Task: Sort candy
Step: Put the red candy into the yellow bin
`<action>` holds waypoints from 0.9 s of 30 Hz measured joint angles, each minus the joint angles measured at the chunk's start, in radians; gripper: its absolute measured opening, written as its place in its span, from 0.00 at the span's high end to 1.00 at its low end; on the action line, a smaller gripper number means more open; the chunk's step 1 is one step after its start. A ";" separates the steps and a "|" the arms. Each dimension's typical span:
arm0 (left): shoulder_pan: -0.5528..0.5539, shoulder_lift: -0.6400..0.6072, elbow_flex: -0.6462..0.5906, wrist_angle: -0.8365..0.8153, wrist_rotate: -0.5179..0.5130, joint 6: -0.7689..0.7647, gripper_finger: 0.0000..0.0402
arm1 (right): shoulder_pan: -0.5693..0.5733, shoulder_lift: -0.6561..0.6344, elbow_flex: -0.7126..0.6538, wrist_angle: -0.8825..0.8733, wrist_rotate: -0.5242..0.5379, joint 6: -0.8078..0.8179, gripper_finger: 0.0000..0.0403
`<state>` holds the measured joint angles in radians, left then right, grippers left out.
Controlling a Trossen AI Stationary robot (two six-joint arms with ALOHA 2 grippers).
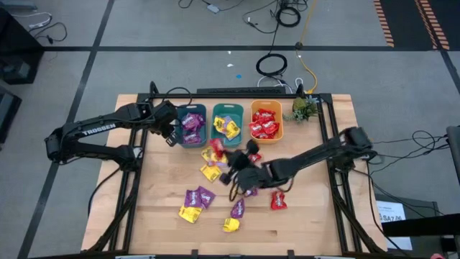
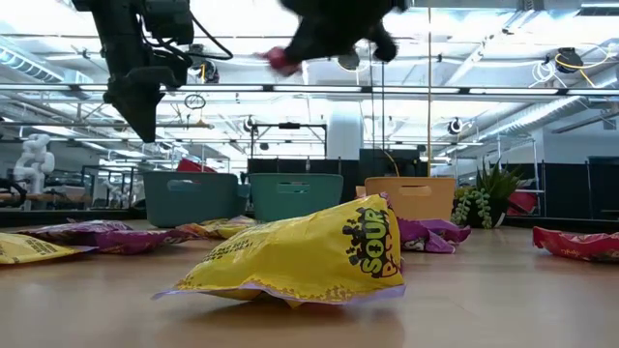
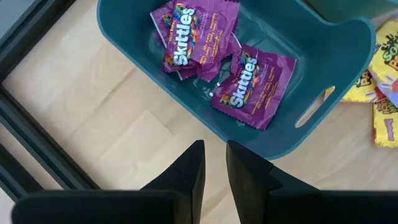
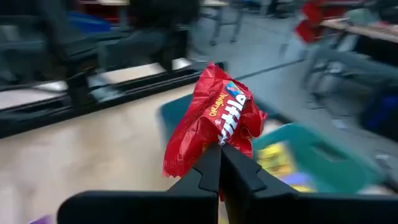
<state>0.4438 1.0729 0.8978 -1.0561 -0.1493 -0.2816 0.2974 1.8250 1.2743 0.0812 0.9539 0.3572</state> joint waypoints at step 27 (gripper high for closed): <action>-0.001 0.000 0.000 0.111 -0.042 0.132 0.81 | -0.438 -0.355 -0.032 -0.957 -0.374 0.490 1.00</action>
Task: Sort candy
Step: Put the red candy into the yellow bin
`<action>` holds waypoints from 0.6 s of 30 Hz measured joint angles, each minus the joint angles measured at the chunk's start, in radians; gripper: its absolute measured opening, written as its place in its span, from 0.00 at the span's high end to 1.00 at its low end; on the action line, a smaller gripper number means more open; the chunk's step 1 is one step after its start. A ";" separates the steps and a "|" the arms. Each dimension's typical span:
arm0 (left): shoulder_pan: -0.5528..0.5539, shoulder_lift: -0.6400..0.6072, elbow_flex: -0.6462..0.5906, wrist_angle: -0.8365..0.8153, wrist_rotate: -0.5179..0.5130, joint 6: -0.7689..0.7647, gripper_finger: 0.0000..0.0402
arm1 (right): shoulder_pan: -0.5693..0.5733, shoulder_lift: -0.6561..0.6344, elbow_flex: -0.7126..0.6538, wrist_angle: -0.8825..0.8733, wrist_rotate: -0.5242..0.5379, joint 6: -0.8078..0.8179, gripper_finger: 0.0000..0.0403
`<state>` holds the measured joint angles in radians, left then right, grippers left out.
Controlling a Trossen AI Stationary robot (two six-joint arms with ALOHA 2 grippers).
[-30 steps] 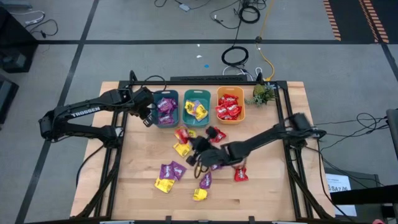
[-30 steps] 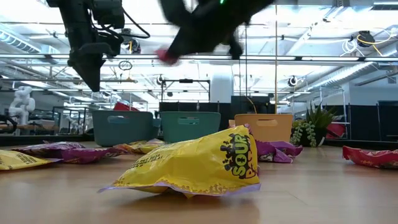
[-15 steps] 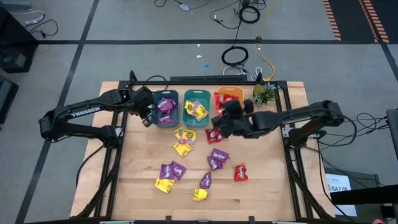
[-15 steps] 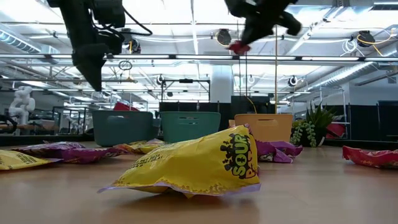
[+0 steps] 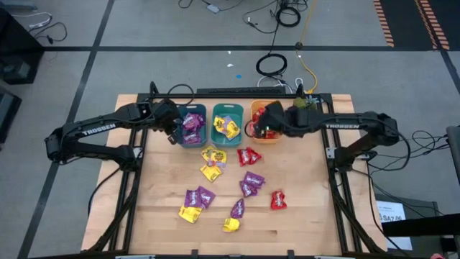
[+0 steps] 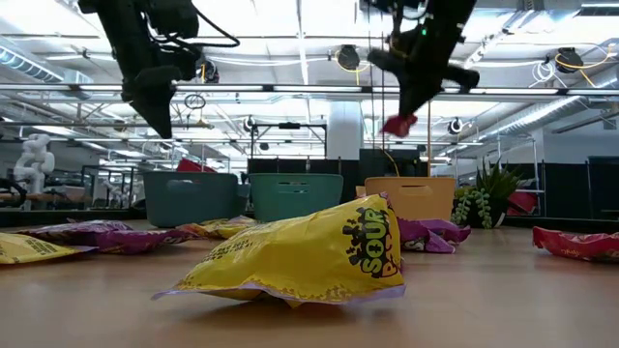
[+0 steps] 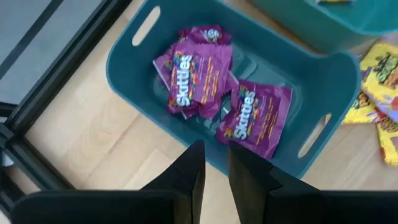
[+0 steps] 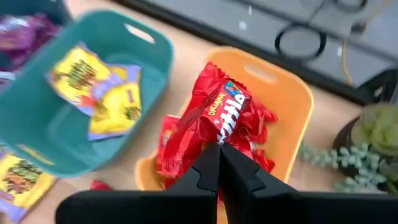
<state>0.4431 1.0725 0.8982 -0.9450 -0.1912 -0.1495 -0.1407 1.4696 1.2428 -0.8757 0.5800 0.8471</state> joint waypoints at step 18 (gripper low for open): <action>-0.171 -0.272 0.000 0.169 0.148 0.103 0.81 | -0.105 0.000 -0.040 0.004 -0.112 -0.048 0.88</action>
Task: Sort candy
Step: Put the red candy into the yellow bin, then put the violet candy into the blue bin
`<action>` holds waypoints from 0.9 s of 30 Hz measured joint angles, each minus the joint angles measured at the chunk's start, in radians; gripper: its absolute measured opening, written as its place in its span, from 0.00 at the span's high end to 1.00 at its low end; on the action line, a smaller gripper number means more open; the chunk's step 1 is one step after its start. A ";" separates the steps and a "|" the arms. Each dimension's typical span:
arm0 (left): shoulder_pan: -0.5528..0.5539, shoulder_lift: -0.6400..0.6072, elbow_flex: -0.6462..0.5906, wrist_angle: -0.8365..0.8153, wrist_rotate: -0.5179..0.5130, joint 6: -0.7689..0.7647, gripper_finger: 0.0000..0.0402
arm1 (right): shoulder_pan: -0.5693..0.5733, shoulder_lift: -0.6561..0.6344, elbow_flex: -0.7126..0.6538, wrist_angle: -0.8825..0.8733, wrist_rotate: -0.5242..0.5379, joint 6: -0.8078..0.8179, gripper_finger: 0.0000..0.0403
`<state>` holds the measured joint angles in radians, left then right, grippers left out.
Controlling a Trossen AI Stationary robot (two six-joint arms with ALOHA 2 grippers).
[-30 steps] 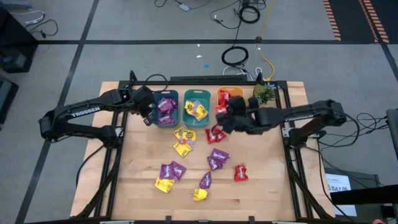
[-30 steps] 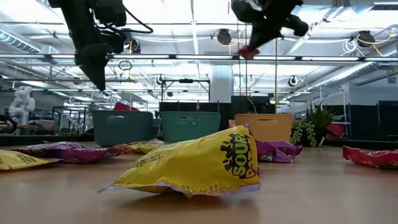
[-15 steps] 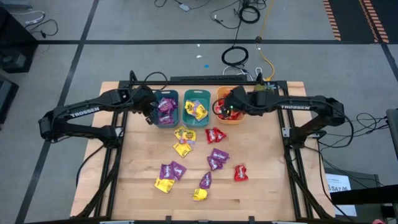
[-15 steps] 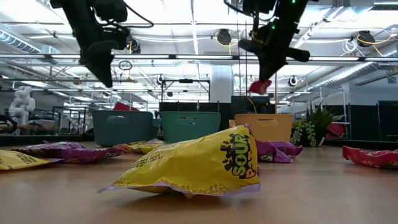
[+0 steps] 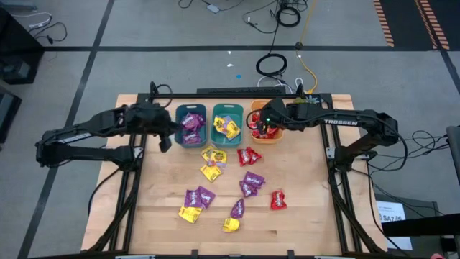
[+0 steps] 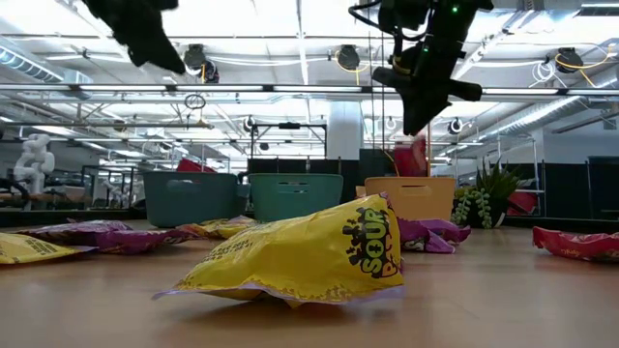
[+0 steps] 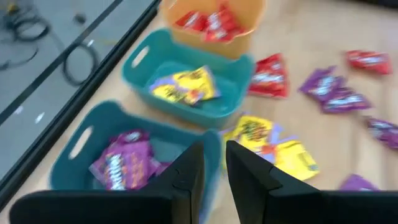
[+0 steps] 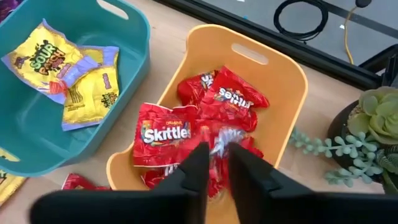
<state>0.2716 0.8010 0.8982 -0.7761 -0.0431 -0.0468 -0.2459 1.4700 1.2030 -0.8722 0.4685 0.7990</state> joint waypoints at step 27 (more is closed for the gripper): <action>-0.730 0.084 -0.040 0.093 -0.262 -0.282 0.81 | 0.184 -0.188 0.000 -0.127 -0.109 0.011 0.43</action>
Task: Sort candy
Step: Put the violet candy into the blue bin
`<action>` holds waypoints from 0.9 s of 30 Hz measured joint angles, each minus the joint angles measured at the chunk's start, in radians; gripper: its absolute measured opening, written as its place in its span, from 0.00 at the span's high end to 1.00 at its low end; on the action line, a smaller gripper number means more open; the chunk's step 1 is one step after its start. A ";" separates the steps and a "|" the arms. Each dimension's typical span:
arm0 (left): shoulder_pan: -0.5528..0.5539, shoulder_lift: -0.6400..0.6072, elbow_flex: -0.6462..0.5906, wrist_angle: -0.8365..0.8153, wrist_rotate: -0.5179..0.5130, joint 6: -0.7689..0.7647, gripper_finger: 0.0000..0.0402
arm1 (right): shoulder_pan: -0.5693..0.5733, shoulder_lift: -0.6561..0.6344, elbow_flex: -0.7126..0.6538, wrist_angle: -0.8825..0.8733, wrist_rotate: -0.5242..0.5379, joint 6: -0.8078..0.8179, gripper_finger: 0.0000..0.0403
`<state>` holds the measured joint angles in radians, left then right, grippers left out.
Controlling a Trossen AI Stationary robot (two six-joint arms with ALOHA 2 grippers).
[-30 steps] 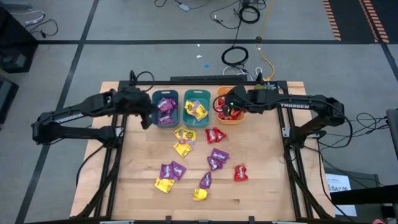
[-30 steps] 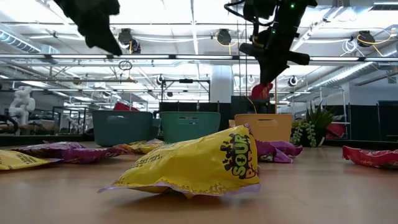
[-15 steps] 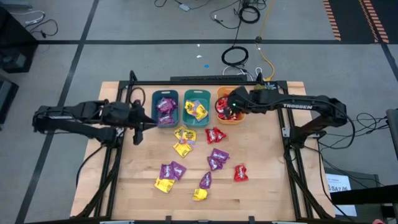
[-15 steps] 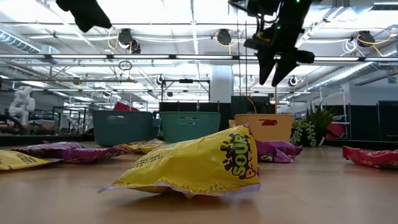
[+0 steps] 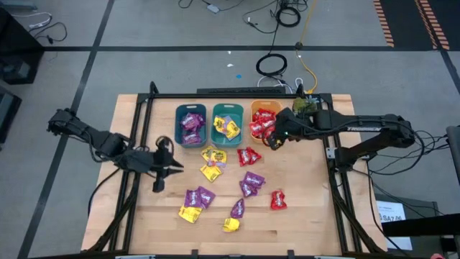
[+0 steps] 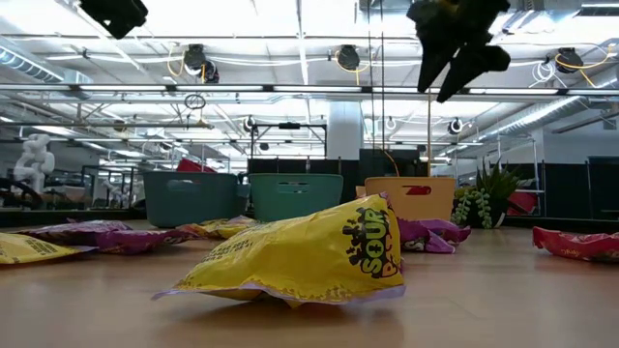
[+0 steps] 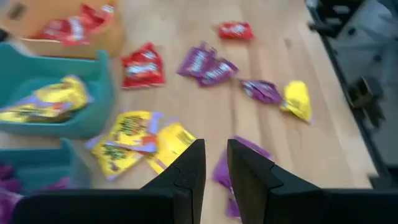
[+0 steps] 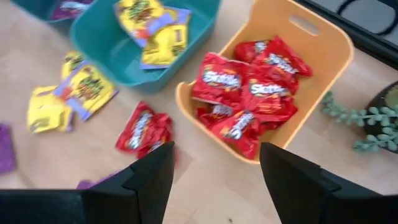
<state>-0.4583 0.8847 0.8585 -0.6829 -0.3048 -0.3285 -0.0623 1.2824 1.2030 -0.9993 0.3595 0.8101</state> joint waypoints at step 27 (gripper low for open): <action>-0.041 0.123 0.000 0.152 0.090 -0.006 0.81 | 0.221 0.017 0.000 0.010 0.004 0.025 0.43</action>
<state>-0.4994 1.0080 0.8581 -0.5312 -0.2146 -0.3344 0.1588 1.2995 1.2030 -0.9897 0.3637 0.8349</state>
